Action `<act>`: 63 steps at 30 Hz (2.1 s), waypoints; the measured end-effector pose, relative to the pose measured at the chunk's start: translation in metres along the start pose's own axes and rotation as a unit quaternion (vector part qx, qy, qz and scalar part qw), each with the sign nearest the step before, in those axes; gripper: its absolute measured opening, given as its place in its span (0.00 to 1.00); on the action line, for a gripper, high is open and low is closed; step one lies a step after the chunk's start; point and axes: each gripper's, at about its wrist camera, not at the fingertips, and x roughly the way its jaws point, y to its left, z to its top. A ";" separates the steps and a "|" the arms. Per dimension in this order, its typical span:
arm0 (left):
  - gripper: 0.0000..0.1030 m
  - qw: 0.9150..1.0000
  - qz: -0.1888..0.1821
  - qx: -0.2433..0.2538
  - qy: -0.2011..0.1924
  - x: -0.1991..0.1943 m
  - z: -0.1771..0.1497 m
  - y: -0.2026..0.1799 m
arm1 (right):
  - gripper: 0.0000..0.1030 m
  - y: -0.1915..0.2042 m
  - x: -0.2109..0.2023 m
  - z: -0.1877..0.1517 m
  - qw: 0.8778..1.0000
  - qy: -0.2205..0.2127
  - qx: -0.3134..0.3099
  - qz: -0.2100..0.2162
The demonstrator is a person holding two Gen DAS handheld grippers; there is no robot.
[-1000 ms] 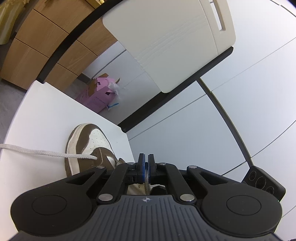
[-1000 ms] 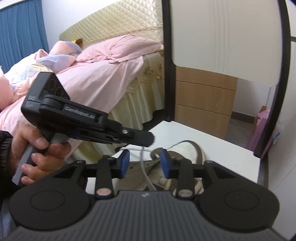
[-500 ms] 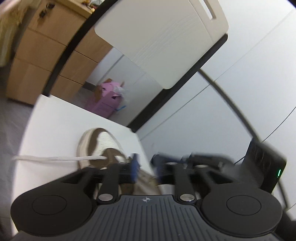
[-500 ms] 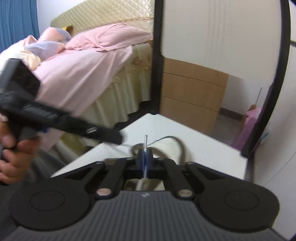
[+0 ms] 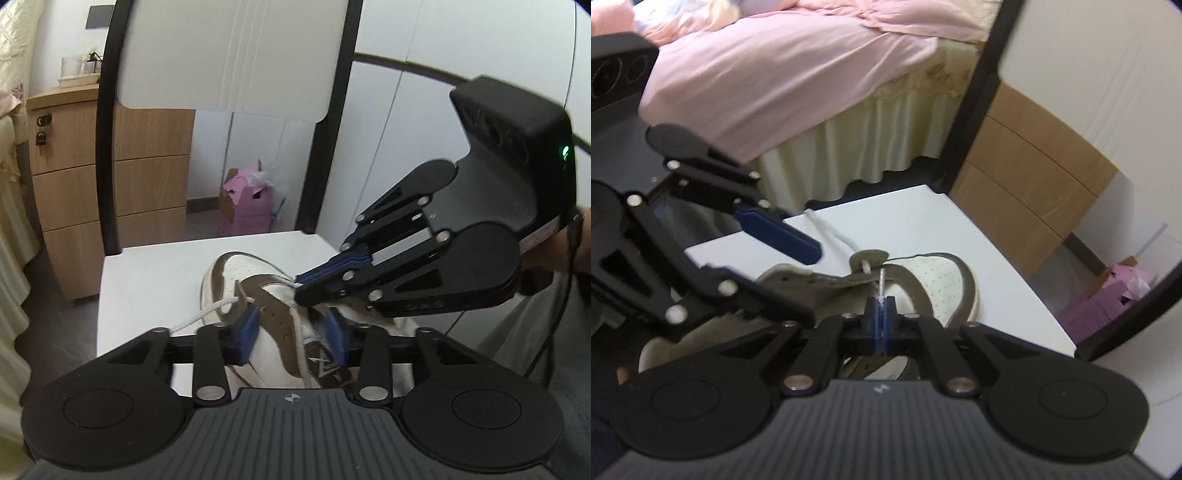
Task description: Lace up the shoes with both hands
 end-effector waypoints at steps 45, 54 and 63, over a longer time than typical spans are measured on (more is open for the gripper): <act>0.17 0.996 -0.009 -0.077 0.037 0.014 -0.002 0.036 | 0.03 -0.018 0.019 0.009 0.994 0.005 0.078 0.070; 0.17 0.999 0.004 -0.019 0.039 0.014 -0.004 0.024 | 0.03 -0.012 0.025 0.010 0.996 -0.009 0.072 0.057; 0.17 0.999 0.005 -0.013 0.043 0.012 -0.004 0.024 | 0.04 -0.009 0.025 0.011 0.997 -0.008 0.048 0.055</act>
